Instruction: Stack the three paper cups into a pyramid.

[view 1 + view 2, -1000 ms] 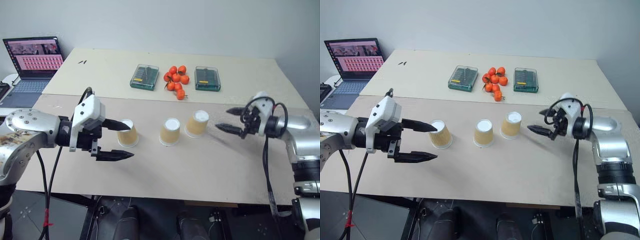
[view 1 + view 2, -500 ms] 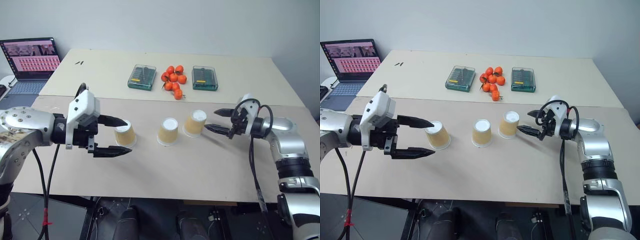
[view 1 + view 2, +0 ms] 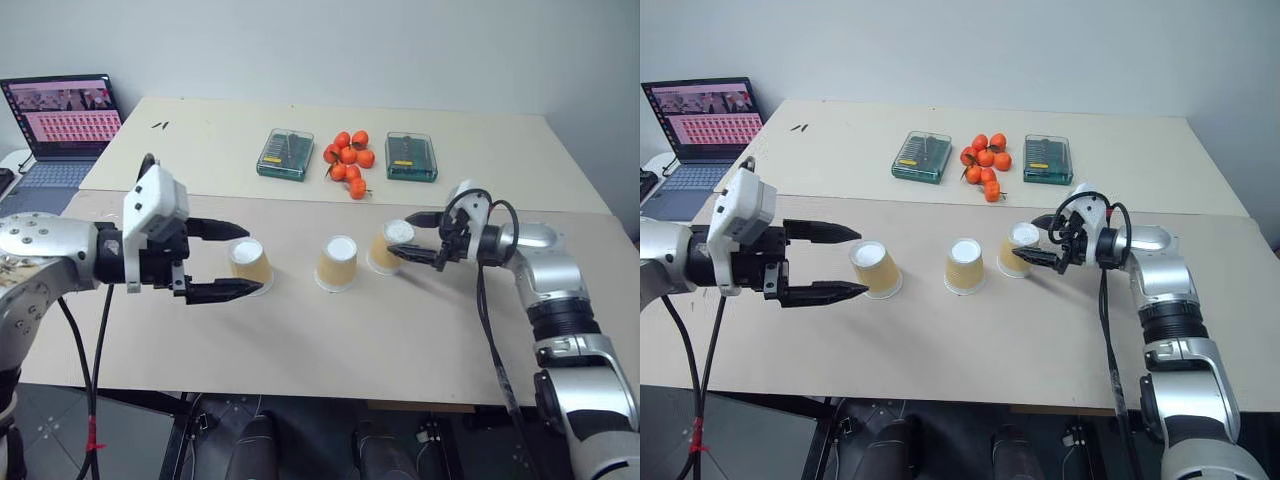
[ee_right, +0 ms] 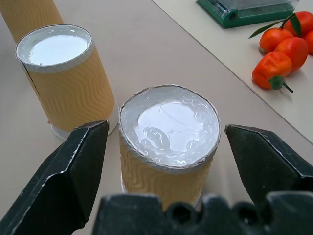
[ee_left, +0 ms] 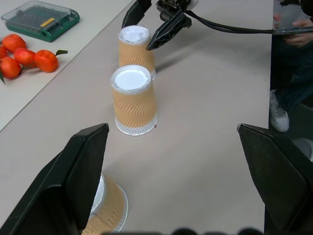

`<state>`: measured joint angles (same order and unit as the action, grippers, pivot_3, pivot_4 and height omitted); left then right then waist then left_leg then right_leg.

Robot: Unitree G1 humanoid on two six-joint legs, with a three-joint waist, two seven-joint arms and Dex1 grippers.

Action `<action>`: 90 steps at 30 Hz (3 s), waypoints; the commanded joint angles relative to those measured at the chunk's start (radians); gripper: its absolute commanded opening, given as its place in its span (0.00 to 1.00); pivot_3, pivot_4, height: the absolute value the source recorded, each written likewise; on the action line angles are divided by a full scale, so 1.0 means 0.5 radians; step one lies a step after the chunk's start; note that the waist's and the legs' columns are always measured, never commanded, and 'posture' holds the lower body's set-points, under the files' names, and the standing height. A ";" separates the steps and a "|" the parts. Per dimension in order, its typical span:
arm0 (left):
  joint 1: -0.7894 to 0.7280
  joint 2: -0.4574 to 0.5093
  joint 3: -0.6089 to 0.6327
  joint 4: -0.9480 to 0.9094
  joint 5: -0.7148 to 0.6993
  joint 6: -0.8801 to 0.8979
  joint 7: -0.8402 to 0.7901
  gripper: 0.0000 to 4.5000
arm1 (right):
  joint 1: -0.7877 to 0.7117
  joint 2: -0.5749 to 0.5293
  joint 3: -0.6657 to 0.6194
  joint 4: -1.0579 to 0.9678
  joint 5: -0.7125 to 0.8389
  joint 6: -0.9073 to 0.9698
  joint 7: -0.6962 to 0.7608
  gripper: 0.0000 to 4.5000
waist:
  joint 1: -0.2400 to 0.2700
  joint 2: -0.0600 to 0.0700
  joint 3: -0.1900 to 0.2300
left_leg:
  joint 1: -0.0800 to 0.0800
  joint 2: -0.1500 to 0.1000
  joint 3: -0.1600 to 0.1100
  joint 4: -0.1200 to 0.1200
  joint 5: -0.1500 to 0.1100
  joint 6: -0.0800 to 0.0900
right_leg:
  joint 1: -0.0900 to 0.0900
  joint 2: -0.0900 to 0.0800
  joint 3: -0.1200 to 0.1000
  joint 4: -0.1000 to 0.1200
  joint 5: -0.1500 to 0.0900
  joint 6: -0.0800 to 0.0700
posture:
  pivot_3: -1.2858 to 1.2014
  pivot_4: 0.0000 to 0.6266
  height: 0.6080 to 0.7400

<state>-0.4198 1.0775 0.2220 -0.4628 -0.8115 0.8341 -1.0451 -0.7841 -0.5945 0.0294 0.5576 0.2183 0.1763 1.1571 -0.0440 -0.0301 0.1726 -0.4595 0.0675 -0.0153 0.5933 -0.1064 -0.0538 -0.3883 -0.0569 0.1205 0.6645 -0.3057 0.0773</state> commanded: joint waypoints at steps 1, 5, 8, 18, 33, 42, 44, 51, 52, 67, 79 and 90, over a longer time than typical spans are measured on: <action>0.026 0.021 0.104 -0.063 -0.027 -0.011 0.024 1.00 | -0.095 0.016 -0.009 0.032 -0.007 -0.077 0.025 1.00 | -0.001 0.000 0.000 | 0.000 0.000 0.000 0.000 0.000 0.000 | 0.000 0.000 0.000 0.000 0.000 0.000 | 0.52 0.24 0.96; 0.058 0.031 0.134 -0.078 -0.034 -0.014 0.039 1.00 | -0.136 0.042 -0.002 0.113 -0.030 -0.113 0.023 0.89 | -0.002 0.000 0.000 | 0.000 0.000 0.000 0.000 0.000 0.000 | 0.000 0.000 0.000 0.000 0.000 0.000 | 0.52 0.24 0.96; 0.072 0.036 0.149 -0.085 -0.039 -0.014 0.048 1.00 | -0.152 0.052 0.001 0.150 -0.047 -0.136 0.029 0.71 | -0.001 0.000 0.000 | 0.000 0.000 0.000 0.000 0.000 0.000 | 0.000 0.000 0.000 0.000 0.000 0.000 | 0.52 0.24 0.96; 0.072 0.039 0.150 -0.071 -0.030 -0.030 0.059 1.00 | -0.166 0.043 -0.006 0.164 -0.085 -0.165 0.041 0.61 | -0.001 0.000 0.000 | 0.000 0.000 0.000 0.000 0.000 0.000 | 0.000 0.000 0.000 0.000 0.000 0.000 | 0.52 0.24 0.96; -0.044 0.003 0.019 0.043 0.042 -0.115 -0.001 1.00 | -0.006 -0.129 0.026 -0.427 0.065 0.282 0.284 0.61 | -0.002 0.001 0.000 | 0.000 0.000 0.000 -0.001 0.000 0.000 | 0.000 0.000 0.000 0.000 0.000 0.000 | 0.52 0.24 0.96; -0.106 -0.014 -0.025 0.063 0.065 -0.107 -0.020 1.00 | 0.106 -0.022 0.067 -0.573 0.072 0.324 0.235 0.61 | 0.001 0.001 0.001 | 0.000 0.000 0.000 -0.002 0.000 0.000 | -0.001 0.000 0.000 0.000 0.000 0.000 | 0.52 0.24 0.96; -0.110 -0.012 -0.028 0.059 0.065 -0.101 -0.021 1.00 | 0.122 -0.002 0.081 -0.562 0.060 0.302 0.224 0.61 | 0.002 0.001 0.000 | 0.000 0.000 0.000 -0.001 0.000 0.000 | -0.001 0.000 0.000 0.000 0.000 0.000 | 0.52 0.24 0.96; -0.117 -0.010 -0.027 0.047 0.063 -0.085 -0.010 1.00 | 0.116 0.038 0.119 -0.546 0.040 0.268 0.199 0.61 | 0.000 0.001 0.000 | 0.000 0.000 0.000 -0.001 0.000 0.000 | 0.000 0.000 -0.001 0.000 0.000 0.000 | 0.52 0.24 0.96; -0.120 -0.009 -0.026 0.047 0.061 -0.082 -0.008 1.00 | 0.117 0.040 0.125 -0.548 0.038 0.268 0.200 0.61 | -0.002 0.001 0.000 | 0.000 0.000 0.000 -0.001 0.000 0.000 | 0.000 0.000 0.000 0.000 0.000 0.000 | 0.52 0.24 0.96; -0.115 0.010 -0.008 0.053 0.053 -0.066 -0.019 1.00 | 0.010 -0.017 -0.008 -0.748 0.183 0.347 0.167 0.99 | 0.001 0.001 0.001 | 0.000 0.000 0.000 -0.001 0.000 0.000 | -0.001 0.000 0.000 0.001 0.000 0.000 | 0.52 0.24 0.96; 0.326 -0.055 0.313 0.069 0.103 -0.103 0.075 1.00 | -0.146 -0.428 -0.215 -1.094 0.616 0.779 0.419 0.99 | -0.004 0.001 0.001 | 0.000 0.001 0.000 -0.003 0.000 0.000 | -0.001 0.000 0.000 0.000 0.000 -0.001 | 0.52 0.24 0.96; 1.118 -0.721 0.689 -0.149 0.385 -0.551 0.512 1.00 | -0.255 -0.506 -0.079 -0.899 0.545 0.701 0.617 0.99 | 0.010 0.001 0.001 | 0.002 0.000 0.003 -0.002 0.000 0.000 | 0.000 -0.004 0.000 -0.001 -0.001 -0.003 | 0.52 0.24 0.96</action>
<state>0.1321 0.7310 0.5622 -0.4725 -0.6246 0.5957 -0.8285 -0.8836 -0.8191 0.0043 0.1098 0.4900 0.5523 1.4403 -0.0390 -0.0297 0.1730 -0.4585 0.0677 -0.0141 0.5923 -0.1066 -0.0540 -0.3884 -0.0587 0.1204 0.6640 -0.3061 0.0758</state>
